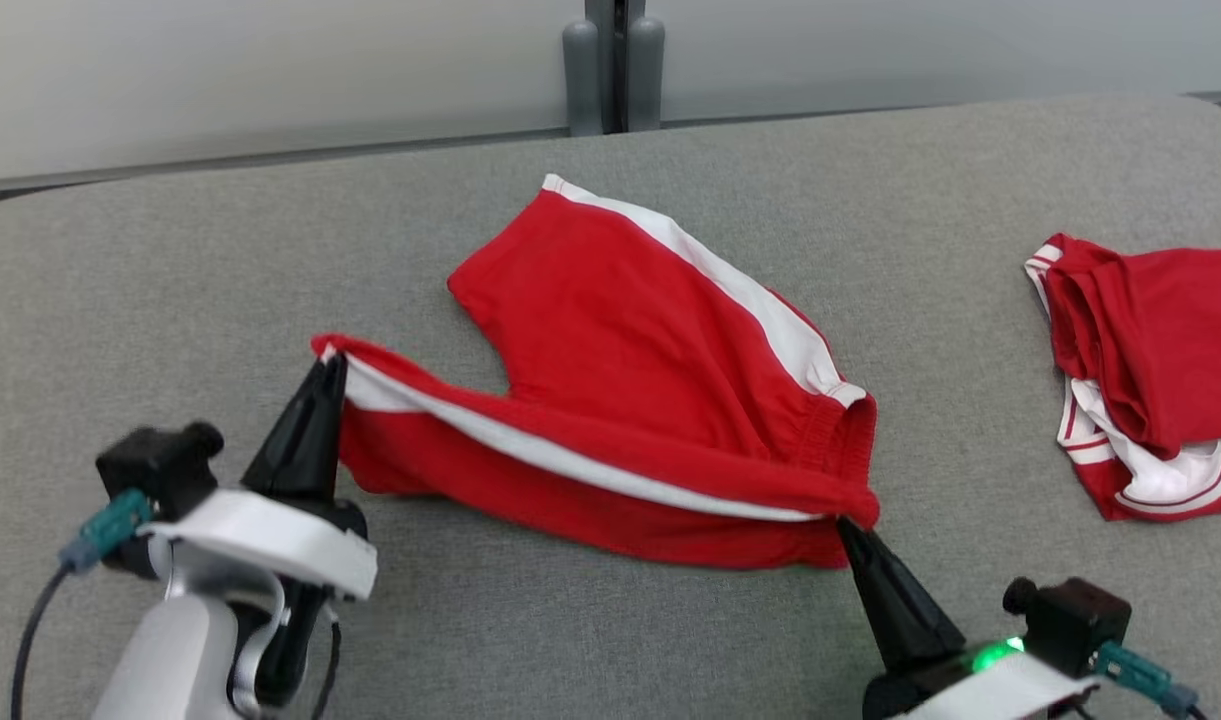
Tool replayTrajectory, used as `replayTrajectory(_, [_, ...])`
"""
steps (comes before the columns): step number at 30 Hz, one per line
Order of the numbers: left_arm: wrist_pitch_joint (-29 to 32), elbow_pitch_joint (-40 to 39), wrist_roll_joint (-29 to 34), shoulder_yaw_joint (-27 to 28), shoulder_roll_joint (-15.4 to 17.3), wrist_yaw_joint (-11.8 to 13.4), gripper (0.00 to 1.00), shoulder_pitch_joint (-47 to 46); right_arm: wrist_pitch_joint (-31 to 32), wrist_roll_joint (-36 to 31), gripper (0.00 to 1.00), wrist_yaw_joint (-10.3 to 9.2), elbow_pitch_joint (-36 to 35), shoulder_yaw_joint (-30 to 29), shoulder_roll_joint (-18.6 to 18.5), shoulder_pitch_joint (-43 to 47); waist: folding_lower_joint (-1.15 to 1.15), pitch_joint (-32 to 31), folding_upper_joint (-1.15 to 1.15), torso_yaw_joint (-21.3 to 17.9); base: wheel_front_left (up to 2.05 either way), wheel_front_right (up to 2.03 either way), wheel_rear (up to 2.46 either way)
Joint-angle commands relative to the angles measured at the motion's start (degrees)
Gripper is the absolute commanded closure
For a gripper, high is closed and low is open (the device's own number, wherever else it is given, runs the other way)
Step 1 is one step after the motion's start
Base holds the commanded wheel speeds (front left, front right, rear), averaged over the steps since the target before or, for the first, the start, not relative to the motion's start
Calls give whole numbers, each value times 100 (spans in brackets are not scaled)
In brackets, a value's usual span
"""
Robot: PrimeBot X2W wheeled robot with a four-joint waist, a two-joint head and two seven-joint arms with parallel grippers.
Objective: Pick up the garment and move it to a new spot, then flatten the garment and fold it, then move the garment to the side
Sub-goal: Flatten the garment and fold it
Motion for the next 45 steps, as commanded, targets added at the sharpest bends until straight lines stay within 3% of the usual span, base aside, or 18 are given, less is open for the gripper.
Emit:
replayTrajectory(1, [35, 184, -67, -14, 46, -65, 100, -433, -29, 53, 100, 1, 127, -10, -25, -308, 0, 349, 0, -172, 0, 0, 0])
replayTrajectory(8, [215, 1448, -55, -348, 23, -228, 100, -2251, -311, 288, 100, 1, 729, -46, 206, -1396, 0, 1044, 0, -411, 0, 0, 0])
replayTrajectory(16, [3, 3211, -92, -714, -164, -287, 100, -4003, -531, 945, 100, 1, 1247, -97, 502, -2138, 0, 1463, 0, -733, 0, 0, 0])
replayTrajectory(27, [-182, 5069, -238, -1133, -295, -294, 100, -5260, -774, 1526, 100, 1, 1693, 490, 584, -2774, 0, 1778, 0, -1231, 0, 0, 0])
replayTrajectory(28, [-147, 5195, -268, -1177, -317, -294, 93, -5331, -793, 1555, 100, 1, 1722, 559, 585, -2823, 0, 1802, 0, -1250, 0, 0, 0])
replayTrajectory(29, [-122, 5309, -313, -1236, -341, -295, 54, -5371, -807, 1569, 93, 2, 1746, 618, 588, -2876, 0, 1818, 0, -1260, 0, 0, 0])
replayTrajectory(30, [-156, 5377, -337, -1291, -345, -295, 0, -5415, -827, 1545, 55, 2, 1766, 661, 589, -2921, 0, 1832, 0, -1266, 0, 0, 0])
replayTrajectory(31, [-198, 5421, -388, -1338, -351, -295, 0, -5459, -848, 1505, 13, 2, 1802, 696, 590, -2956, 0, 1845, 0, -1269, 0, 0, 0])
replayTrajectory(32, [-261, 5461, -434, -1381, -344, -294, 0, -5488, -857, 1464, 0, 2, 1821, 709, 589, -2983, 0, 1854, 0, -1269, 0, 0, 0])
replayTrajectory(36, [-734, 5596, -441, -1525, -290, -295, 0, -5505, -916, 1119, 0, 2, 1746, 642, 462, -3013, 0, 1834, 0, -1168, 0, 0, 0])
replayTrajectory(39, [-1007, 5656, -371, -1552, -301, -285, 0, -5387, -925, 510, 0, 1, 1563, 391, 266, -2870, 0, 1755, 0, -1058, 0, 0, 0])
replayTrajectory(42, [-1109, 5473, -255, -1505, -265, -127, 0, -5194, -919, -206, 0, 1, 1310, 50, 159, -2627, 0, 1665, 0, -925, 0, 0, 0])
replayTrajectory(45, [-1124, 4638, -15, -1242, -112, 227, 0, -4863, -919, -861, 0, 1, 1007, -311, 123, -2434, 0, 1594, 0, -797, 0, 0, 0])
